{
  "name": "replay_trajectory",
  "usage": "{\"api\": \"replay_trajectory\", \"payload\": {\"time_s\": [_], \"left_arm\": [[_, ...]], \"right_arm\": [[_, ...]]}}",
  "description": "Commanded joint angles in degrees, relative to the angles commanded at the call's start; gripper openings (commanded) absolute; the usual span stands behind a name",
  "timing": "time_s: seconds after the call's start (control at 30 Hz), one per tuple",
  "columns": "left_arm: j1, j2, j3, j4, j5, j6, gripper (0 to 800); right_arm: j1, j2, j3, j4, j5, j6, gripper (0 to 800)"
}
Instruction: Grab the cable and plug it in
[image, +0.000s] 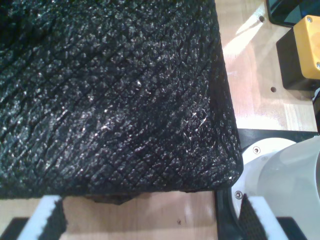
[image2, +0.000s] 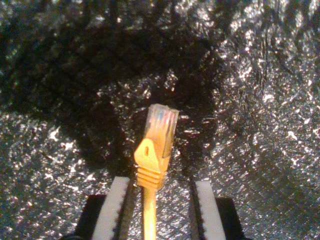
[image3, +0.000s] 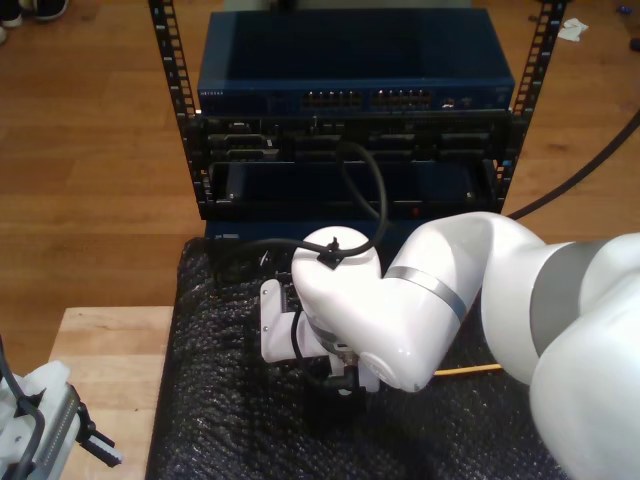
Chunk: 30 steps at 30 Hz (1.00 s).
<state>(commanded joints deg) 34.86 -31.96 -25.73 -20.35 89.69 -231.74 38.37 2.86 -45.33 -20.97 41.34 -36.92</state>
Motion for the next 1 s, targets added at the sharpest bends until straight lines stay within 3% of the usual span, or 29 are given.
{"api": "replay_trajectory", "payload": {"time_s": [0.5, 0.7, 1.0], "left_arm": [[0.0, 0.0, -0.1, 0.0, 0.0, 0.0, 800], [0.0, 0.0, -0.1, 0.0, 0.0, 0.0, 800], [0.0, 0.0, -0.1, 0.0, 0.0, 0.0, 800]], "right_arm": [[0.0, 0.3, 0.0, 0.0, 0.0, 0.1, 244], [0.0, 0.3, 0.0, 0.0, 0.0, 0.1, 113], [0.0, 0.2, 0.1, 0.0, 0.0, -0.1, 42]]}}
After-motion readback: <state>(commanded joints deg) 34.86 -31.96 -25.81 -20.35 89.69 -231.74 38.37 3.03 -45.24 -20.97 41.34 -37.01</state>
